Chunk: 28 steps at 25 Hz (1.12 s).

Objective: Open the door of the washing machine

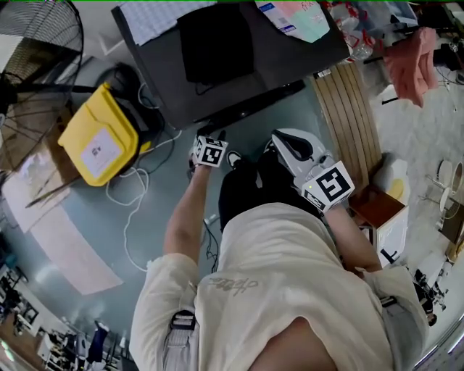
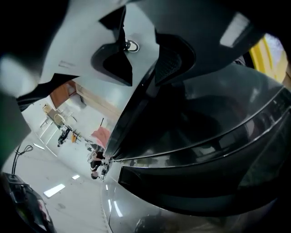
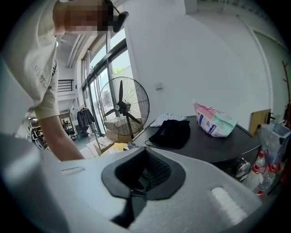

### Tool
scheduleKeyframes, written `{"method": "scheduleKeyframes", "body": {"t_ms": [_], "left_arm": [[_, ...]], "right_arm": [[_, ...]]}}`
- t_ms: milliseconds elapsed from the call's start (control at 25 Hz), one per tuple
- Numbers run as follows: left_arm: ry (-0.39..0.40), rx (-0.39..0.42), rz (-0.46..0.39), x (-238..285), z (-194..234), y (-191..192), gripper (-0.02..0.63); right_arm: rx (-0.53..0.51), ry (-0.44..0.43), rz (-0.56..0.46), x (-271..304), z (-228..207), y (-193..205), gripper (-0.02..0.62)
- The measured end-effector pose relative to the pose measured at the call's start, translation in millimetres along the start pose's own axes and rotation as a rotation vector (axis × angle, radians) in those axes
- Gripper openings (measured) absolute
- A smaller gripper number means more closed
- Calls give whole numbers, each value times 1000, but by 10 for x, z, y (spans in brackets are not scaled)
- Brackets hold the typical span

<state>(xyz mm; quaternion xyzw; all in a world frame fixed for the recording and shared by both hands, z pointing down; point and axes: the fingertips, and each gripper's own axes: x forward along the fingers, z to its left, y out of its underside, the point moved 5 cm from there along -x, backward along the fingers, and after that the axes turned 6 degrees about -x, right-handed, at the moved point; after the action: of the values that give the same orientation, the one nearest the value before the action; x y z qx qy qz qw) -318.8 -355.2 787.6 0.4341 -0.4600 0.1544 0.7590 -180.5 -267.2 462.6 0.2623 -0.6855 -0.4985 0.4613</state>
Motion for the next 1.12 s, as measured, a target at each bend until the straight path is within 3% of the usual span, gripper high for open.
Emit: {"method": "scheduleKeyframes", "body": {"t_ms": [200,440,640,1120], "left_arm": [[-26,59,39,88,34,-43,135],[-17,76,130,290,25,160,120],[35,77,181,330,24,184,110],[36,69,200,273,-272,400,103]], "right_arm": [[-8,-13,-2,21,57,-8,2],[-13,12,-5,-66,-44,-25,2],[46,44,-7,-169,-98,68,2],[40,33,-11,-257,8,131,2]]}}
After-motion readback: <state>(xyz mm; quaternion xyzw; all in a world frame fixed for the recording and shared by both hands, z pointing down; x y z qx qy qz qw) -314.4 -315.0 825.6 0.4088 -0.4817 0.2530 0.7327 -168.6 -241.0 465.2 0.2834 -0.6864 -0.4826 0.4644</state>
